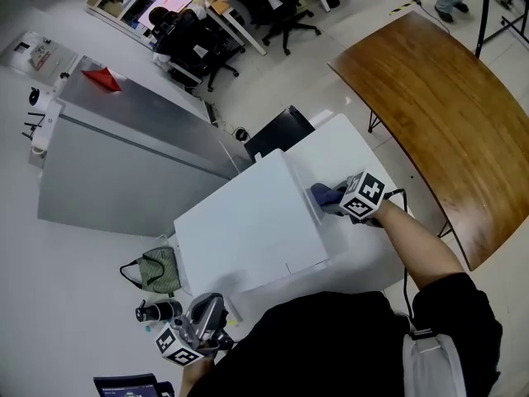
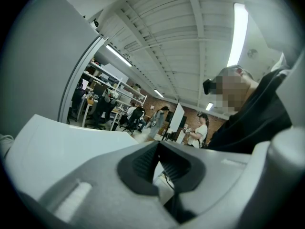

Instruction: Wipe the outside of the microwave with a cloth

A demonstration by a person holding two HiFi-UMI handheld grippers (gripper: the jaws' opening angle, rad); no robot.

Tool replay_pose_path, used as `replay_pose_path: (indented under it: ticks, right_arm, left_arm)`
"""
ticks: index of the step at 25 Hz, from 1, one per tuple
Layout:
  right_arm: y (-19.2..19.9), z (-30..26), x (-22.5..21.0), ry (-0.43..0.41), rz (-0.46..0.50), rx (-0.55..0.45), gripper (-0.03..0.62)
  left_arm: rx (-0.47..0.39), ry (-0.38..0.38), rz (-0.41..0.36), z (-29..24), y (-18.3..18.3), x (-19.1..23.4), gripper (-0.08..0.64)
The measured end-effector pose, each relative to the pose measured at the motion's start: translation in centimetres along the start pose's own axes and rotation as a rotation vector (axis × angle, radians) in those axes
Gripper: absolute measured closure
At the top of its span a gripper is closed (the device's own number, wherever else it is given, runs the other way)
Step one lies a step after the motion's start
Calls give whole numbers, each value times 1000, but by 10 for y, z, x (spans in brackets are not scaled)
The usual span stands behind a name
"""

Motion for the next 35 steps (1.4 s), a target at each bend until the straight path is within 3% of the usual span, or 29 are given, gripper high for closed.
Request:
replay_pose_path:
  ticks: [4,8,10,13,15,18,21,23,26,35]
  right_arm:
    - [50,-28,-29,7,-130,74,540]
    - [86,-51,-48,91,-81,294,540]
    - [89,-53,-50,93,-71,331,540]
    - [69,-25,-44,94,-67,257,540]
    - [34,10,-24,65,-61,100,539]
    - [-35,62,30,-47,-16,-178,539]
    - [-71,76,79,-150,58,-290,540]
    - [-75,70,91,-173,85,-291,538]
    - [-58,59,79,-140,60,-242,540]
    - [46,-1,15,-90,-193,-64,540]
  left_arm:
    - [3,-15,1,2,1,1,557]
    - [5,-11,-2,1,2,0,557]
    - [22,-5,-8,5,8,1,557]
    - [24,5,-14,7,12,0,557]
    - [16,4,-13,8,11,0,557]
    - [16,6,-8,9,12,3,557]
    - [21,15,-5,7,13,4,557]
    - [22,20,-5,5,14,4,557]
    - [20,23,-3,5,13,4,557]
    - [20,12,-5,12,15,2,557]
Point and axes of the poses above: the fingertips, and each gripper's own axes: z backward along the fingers, x to its left, y out of its underside, the point moved 3 cm from there along z, backward along the fingers, and after that the axes turned 1 degree about y, right-handed, at the moved point
